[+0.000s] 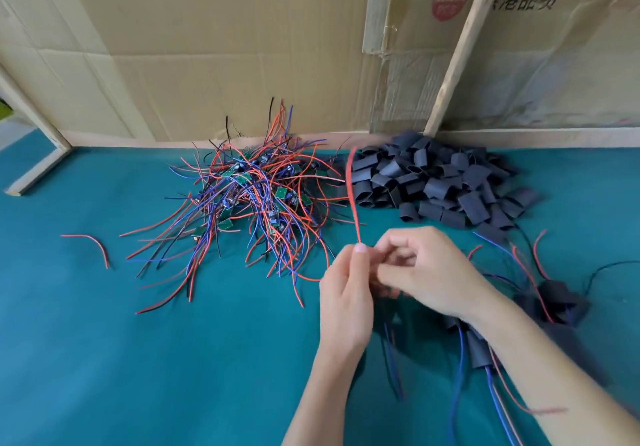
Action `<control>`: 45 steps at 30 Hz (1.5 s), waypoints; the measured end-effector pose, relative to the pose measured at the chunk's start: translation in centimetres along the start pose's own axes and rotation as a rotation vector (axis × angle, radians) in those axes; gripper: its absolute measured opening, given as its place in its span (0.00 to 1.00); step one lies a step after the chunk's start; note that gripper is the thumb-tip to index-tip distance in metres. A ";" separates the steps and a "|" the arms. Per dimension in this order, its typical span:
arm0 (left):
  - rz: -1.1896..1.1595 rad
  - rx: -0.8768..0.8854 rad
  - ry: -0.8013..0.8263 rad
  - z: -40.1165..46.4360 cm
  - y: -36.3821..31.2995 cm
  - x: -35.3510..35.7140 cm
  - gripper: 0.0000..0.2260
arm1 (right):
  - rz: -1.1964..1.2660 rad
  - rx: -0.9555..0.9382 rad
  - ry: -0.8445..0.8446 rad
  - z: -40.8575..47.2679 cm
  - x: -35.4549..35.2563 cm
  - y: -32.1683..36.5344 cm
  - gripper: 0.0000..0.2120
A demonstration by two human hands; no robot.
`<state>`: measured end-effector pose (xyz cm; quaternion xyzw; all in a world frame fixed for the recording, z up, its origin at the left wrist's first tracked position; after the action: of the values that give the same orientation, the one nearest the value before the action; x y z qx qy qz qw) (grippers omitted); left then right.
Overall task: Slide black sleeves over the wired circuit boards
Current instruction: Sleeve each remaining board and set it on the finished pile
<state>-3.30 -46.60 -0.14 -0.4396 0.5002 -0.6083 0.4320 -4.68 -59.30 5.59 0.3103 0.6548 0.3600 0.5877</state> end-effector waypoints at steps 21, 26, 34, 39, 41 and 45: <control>0.174 -0.001 -0.011 0.0 0.3 0.2 0.12 | -0.560 0.177 -0.258 7.1 -5.3 -5.5 0.09; 0.151 0.018 -0.048 0.1 0.1 0.2 0.11 | -0.246 0.000 -0.341 2.5 -3.3 -2.0 0.16; 0.171 0.047 -0.031 0.0 0.2 0.1 0.11 | 0.202 -0.048 -0.171 -1.1 0.0 -1.3 0.22; 0.127 0.023 0.007 -0.1 0.1 0.2 0.13 | 0.520 -0.039 -0.153 -1.4 -0.5 -2.4 0.14; 0.118 0.020 0.023 -0.1 0.1 0.2 0.13 | 0.639 -0.025 -0.165 -1.2 -0.4 -2.8 0.13; 0.076 0.009 0.052 -0.2 -0.1 0.0 0.13 | 0.850 -0.013 -0.040 -1.1 -0.1 -3.2 0.16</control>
<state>-3.50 -46.51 -0.12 -0.4022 0.5249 -0.6048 0.4437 -5.70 -61.30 3.02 0.5559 0.4548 0.5683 0.4014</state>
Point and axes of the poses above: each hand's wrist, its own z-axis towards the middle knuckle, its own x-axis out of the palm, y = z × x, the point moved 1 cm from there along z, towards the middle knuckle, and after that the axes turned 5 degrees about y, right-handed, at the moved point
